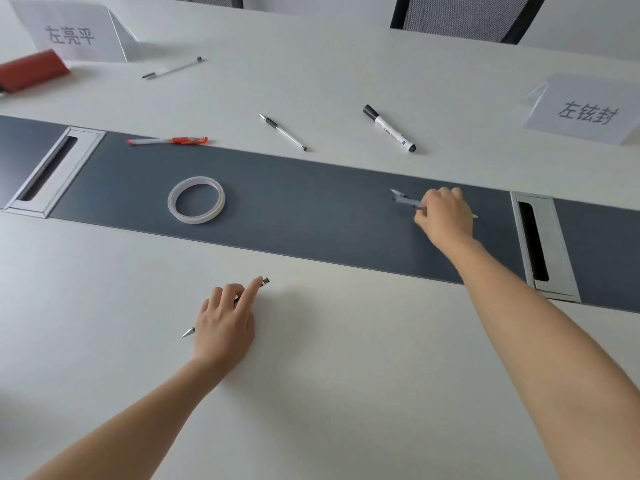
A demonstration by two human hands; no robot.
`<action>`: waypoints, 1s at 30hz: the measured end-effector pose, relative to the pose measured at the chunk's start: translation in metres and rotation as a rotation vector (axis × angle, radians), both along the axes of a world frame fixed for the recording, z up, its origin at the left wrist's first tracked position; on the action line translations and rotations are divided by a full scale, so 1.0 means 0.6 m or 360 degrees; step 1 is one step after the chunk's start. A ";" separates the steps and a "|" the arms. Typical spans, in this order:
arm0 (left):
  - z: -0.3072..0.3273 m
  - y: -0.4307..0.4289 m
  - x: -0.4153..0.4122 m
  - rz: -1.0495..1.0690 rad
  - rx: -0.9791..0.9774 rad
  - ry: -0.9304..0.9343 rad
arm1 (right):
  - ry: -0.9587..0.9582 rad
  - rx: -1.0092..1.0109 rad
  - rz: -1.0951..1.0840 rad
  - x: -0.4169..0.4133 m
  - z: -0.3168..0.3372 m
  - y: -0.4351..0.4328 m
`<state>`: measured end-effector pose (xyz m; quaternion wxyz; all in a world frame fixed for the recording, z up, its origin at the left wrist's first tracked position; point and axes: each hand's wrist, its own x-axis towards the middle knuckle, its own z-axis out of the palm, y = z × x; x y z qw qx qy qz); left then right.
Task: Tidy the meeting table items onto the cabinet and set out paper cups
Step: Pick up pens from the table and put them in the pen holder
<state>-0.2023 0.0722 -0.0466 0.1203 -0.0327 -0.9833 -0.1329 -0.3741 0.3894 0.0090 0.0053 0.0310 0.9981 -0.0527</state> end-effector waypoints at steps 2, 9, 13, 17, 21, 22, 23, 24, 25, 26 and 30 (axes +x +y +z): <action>0.004 -0.003 -0.001 -0.0046 0.0069 -0.0027 | -0.0009 -0.0060 0.0088 0.027 -0.004 -0.029; 0.080 0.027 -0.163 -0.0382 0.0298 0.0295 | -0.0070 -0.0211 -0.0115 0.071 -0.042 -0.060; 0.108 0.049 -0.331 -0.0190 0.0141 -0.0137 | -0.0259 -0.0138 -0.0078 0.065 -0.035 -0.065; 0.088 0.048 -0.436 -0.0201 -0.0103 -0.0288 | -0.0389 -0.0170 -0.0055 0.056 -0.031 -0.056; 0.058 0.042 -0.498 -0.0330 -0.0341 -0.0256 | -0.0423 -0.0293 -0.0039 0.049 -0.033 -0.044; 0.053 0.041 -0.508 -0.0379 -0.0390 -0.0252 | -0.0440 -0.0306 -0.0030 0.046 -0.033 -0.043; 0.050 0.041 -0.516 -0.0427 -0.0423 -0.0252 | -0.0455 -0.0307 -0.0021 0.044 -0.033 -0.042; 0.049 0.041 -0.523 -0.0461 -0.0424 -0.0247 | -0.0464 -0.0300 -0.0014 0.042 -0.032 -0.041; 0.049 0.041 -0.532 -0.0470 -0.0404 -0.0242 | -0.0466 -0.0292 -0.0008 0.040 -0.032 -0.041; 0.050 0.039 -0.536 -0.0466 -0.0410 -0.0240 | -0.0463 -0.0286 -0.0005 0.040 -0.032 -0.041; 0.055 0.035 -0.519 -0.0478 -0.0584 -0.0184 | -0.0448 -0.0291 -0.0010 0.041 -0.030 -0.043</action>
